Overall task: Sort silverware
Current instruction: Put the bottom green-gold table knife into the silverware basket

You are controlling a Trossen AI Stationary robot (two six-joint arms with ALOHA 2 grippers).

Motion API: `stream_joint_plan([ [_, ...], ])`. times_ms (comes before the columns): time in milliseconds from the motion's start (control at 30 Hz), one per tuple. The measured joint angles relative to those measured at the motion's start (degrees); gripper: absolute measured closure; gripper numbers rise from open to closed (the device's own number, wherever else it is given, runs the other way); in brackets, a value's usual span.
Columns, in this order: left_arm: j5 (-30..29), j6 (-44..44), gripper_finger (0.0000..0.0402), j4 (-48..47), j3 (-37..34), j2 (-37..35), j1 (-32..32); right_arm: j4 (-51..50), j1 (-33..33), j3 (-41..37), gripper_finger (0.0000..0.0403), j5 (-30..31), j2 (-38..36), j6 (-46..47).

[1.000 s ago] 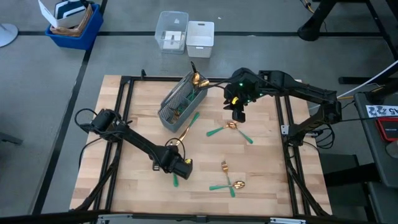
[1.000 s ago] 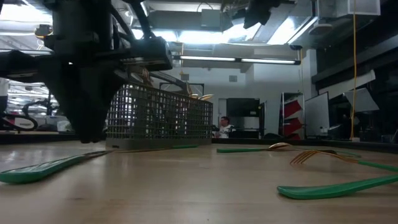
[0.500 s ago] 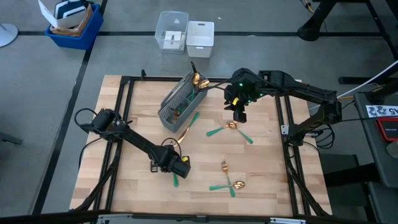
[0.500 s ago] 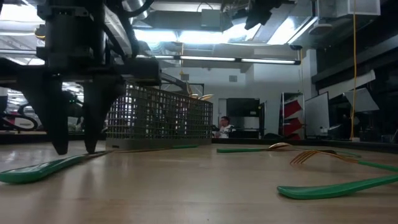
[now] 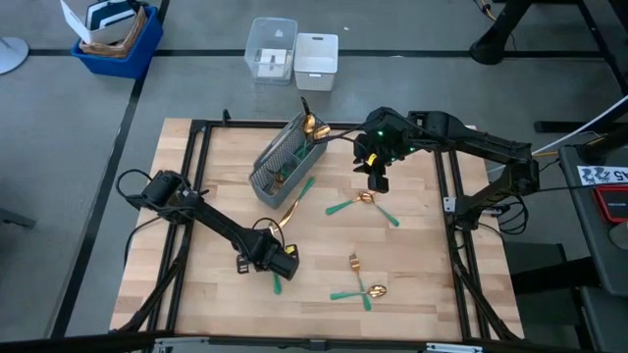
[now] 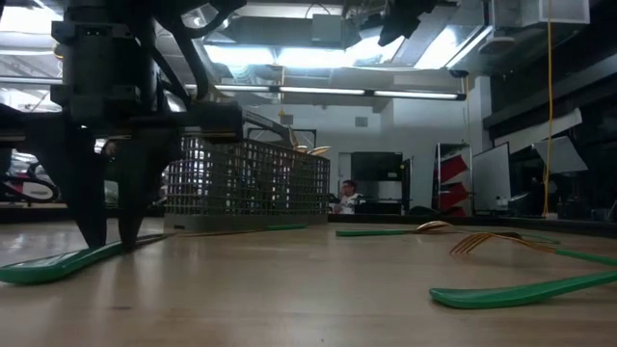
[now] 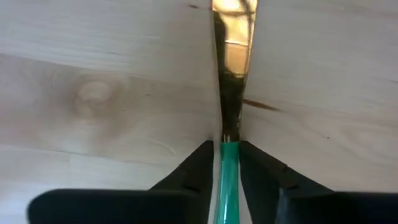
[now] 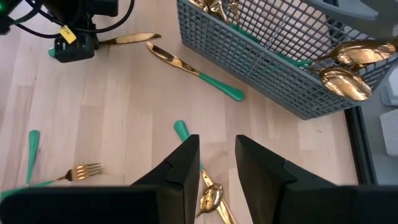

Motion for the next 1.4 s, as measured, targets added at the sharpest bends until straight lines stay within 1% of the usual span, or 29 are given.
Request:
stream_joint_plan([
  [167,0.6,2.3,0.0375,-0.3,0.0,0.1,0.6,0.1,0.0,0.0,0.0295,0.5,0.0,0.0],
  [300,2.4,3.6,0.0388,-1.2,0.0,0.1,0.8,0.1,0.0,0.0,0.0295,0.5,0.0,0.0],
  [533,3.4,3.8,0.0376,-2.1,-0.1,0.1,0.7,0.1,0.0,0.0,0.0295,0.5,0.0,0.0],
  [1033,2.8,6.3,0.0372,0.5,2.3,0.5,0.5,0.1,0.0,0.0,0.0295,0.5,0.0,0.0],
  [1400,2.6,6.5,0.0371,0.6,4.4,0.5,-1.1,0.0,0.0,0.0,0.0295,0.5,0.0,0.1],
])
